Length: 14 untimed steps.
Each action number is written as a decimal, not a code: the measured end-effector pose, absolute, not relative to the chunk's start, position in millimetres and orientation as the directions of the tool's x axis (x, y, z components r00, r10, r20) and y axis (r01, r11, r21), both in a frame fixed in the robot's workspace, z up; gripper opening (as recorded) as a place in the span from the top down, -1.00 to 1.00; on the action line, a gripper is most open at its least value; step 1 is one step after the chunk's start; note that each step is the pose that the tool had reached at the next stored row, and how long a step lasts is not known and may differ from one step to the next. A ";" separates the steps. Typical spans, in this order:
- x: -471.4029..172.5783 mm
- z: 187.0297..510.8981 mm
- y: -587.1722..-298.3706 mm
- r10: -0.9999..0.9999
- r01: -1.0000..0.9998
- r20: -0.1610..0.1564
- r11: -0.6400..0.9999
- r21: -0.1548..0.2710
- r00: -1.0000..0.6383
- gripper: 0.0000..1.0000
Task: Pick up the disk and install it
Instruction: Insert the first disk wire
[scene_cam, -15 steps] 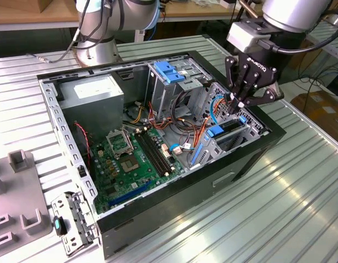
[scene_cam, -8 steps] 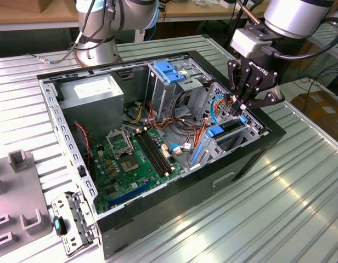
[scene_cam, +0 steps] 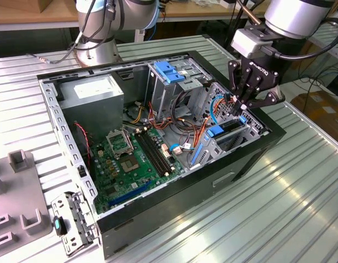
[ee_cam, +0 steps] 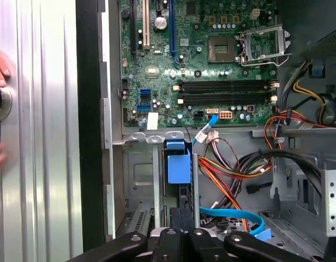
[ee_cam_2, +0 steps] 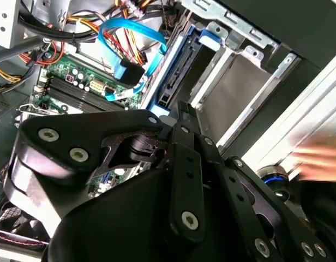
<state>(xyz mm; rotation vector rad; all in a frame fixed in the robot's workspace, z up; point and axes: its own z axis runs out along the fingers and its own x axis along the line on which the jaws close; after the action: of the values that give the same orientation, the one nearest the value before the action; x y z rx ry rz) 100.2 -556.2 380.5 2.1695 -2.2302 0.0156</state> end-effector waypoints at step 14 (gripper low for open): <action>131.0 380.2 -547.2 -1.000 -1.000 0.029 -0.011 0.014 0.012 0.79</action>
<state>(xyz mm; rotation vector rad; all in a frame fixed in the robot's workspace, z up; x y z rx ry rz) 131.0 -547.2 380.2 2.2130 -2.1873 0.0165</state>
